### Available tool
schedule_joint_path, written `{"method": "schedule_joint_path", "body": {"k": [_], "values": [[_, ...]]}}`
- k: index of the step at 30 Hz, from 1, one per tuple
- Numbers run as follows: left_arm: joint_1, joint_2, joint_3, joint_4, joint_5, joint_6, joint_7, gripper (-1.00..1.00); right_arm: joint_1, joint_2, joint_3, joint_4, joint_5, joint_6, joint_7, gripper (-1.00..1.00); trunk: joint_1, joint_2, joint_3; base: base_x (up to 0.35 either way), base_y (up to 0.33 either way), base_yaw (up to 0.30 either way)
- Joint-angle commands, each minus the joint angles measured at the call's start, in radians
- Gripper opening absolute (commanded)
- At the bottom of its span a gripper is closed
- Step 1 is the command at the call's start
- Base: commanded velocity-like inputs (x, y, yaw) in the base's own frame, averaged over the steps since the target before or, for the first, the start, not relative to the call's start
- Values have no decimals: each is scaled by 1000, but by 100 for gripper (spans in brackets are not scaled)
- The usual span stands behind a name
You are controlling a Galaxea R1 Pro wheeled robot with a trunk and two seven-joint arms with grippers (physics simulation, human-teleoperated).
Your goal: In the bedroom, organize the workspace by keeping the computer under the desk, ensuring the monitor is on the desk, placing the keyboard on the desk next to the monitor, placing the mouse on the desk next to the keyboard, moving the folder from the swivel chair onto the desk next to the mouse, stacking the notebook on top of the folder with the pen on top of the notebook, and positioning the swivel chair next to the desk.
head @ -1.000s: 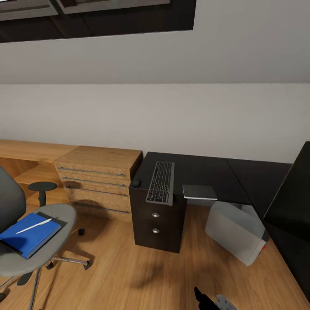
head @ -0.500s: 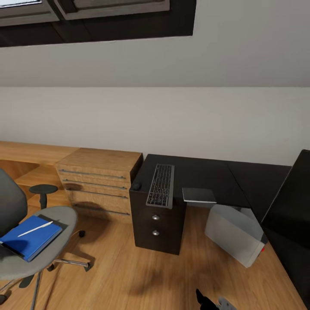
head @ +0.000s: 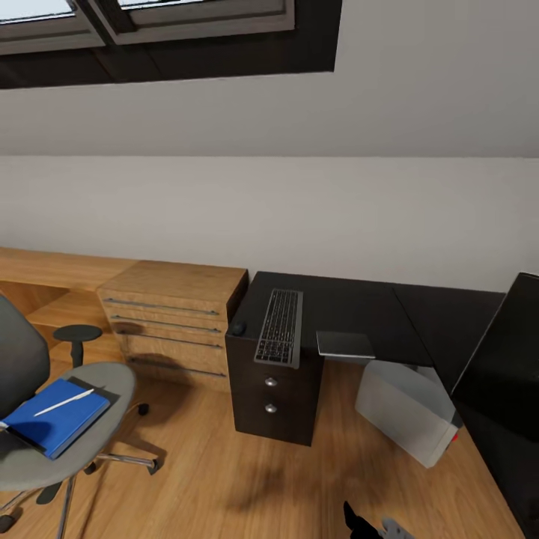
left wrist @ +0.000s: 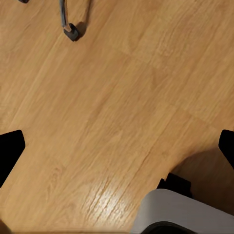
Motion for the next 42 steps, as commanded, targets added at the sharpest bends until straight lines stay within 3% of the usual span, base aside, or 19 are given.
{"method": "schedule_joint_path", "body": {"k": [1,5,9,20,31,42], "values": [[-1,1,-8,1,11,-5,5,100,-1,1,2,3,-8,-14,7,100,-4,7,2,0,0,0],[-1,1,-7,7,12,-5,5,100,0,5,4,6,3,-87,4,100,-19,35,15,0,0,0],[-1,1,-6,22,11,-6,5,100,0,5,4,7,5,-110,3,100,-35,63,27,-43,0,0],[-1,1,-7,28,11,-8,5,100,8,6,4,7,14,-118,2,100,-77,140,62,-249,83,0],[-1,1,-7,28,11,-8,4,100,13,7,4,9,65,-119,2,100,-119,217,96,-269,152,0],[-1,0,-9,30,12,-1,-1,100,13,7,4,9,72,-119,2,100,-119,217,96,-38,24,-112]]}}
